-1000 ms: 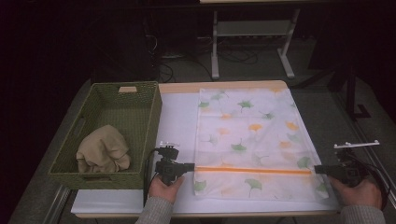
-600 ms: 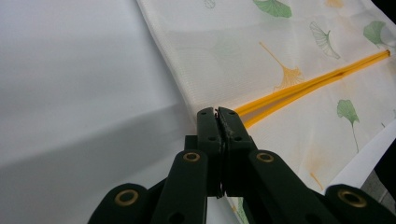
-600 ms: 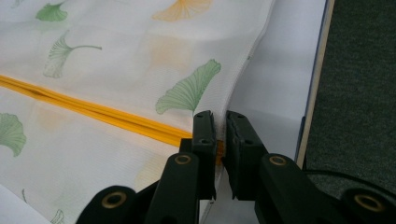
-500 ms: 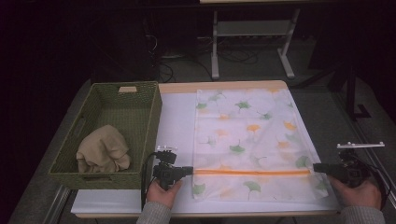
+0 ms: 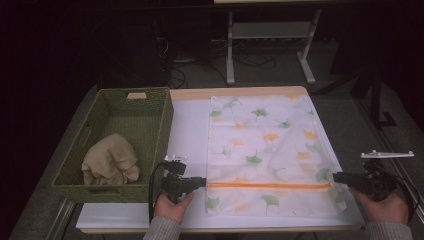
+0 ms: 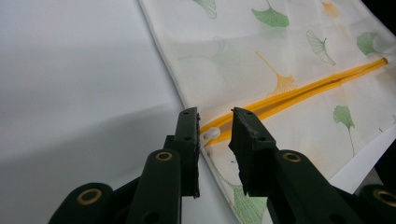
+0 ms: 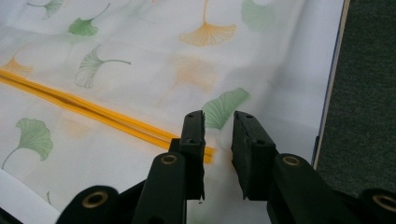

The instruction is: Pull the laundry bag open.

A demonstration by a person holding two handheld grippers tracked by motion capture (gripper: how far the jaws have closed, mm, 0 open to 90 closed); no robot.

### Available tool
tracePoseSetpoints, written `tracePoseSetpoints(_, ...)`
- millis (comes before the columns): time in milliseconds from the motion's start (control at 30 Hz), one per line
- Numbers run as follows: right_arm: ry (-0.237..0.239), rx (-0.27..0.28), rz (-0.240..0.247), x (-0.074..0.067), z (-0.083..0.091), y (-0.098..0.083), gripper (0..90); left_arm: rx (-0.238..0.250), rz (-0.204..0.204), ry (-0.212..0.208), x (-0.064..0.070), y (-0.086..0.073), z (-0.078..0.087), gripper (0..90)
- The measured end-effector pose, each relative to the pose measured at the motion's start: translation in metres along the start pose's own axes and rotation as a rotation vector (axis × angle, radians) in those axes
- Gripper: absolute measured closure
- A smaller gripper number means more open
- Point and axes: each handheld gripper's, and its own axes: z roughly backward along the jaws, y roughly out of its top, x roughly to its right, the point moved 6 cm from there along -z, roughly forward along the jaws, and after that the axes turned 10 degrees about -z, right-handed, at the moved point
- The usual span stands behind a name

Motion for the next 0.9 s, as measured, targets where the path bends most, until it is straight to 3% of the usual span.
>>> tracePoseSetpoints(233,0.015,0.015,0.022,-0.008,0.005,0.005,71.5,0.007,-0.018,-0.009,0.001,0.006,0.001,69.4)
tracePoseSetpoints(500,0.048,-0.004,0.06,-0.025,-0.003,0.009,69.2,0.021,-0.009,-0.008,0.001,0.006,0.004,66.7)
tracePoseSetpoints(900,0.094,-0.026,0.16,-0.065,-0.019,0.014,56.4,0.041,-0.037,-0.009,0.005,0.013,0.012,57.1)
